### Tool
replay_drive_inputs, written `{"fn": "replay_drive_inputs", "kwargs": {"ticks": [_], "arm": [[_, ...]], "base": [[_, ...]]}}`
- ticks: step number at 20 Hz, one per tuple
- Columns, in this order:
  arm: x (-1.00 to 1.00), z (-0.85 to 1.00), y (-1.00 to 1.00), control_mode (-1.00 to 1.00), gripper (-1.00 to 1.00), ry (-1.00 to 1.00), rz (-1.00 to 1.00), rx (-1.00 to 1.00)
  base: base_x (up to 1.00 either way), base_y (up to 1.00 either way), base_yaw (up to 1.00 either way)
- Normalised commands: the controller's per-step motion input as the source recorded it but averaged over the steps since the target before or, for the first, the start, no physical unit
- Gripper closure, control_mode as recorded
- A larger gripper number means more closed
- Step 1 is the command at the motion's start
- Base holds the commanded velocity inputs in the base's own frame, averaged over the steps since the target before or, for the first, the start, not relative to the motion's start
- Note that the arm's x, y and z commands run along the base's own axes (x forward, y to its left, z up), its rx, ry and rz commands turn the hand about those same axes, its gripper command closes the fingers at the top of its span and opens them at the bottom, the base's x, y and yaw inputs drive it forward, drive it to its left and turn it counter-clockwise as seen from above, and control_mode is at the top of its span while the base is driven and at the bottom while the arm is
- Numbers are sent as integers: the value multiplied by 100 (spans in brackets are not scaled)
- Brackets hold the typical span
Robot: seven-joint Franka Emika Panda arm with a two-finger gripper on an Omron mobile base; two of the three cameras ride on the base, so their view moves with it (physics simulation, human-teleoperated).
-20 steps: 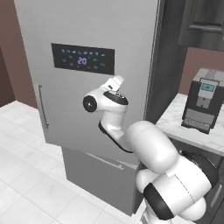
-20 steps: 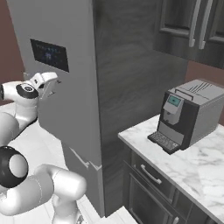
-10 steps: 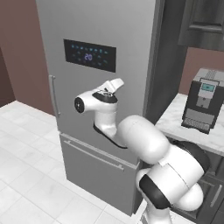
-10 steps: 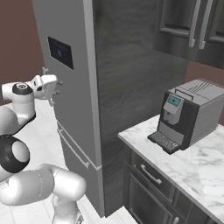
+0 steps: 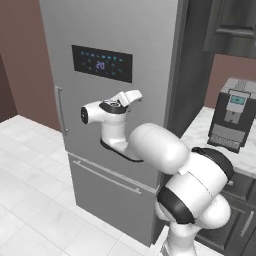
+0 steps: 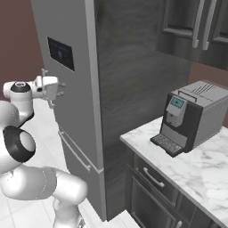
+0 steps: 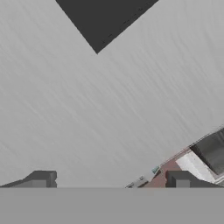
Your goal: Place the steak on the counter behind the older steak on the same shelf of the fridge to maintain FIFO order. Close the fridge door when finished.
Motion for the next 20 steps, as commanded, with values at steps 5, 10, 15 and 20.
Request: {"fn": "replay_drive_inputs", "kwargs": {"ticks": [5,10,15,20], "arm": [[0,0,-24,-100,-100,-3,-13,0],[0,-17,-18,-100,-100,-14,-8,-1],[0,-29,26,-100,-100,-44,1,0],[19,-22,63,-100,-100,-41,5,0]], "base": [[0,0,0],[0,0,0],[0,0,0],[0,0,0]]}}
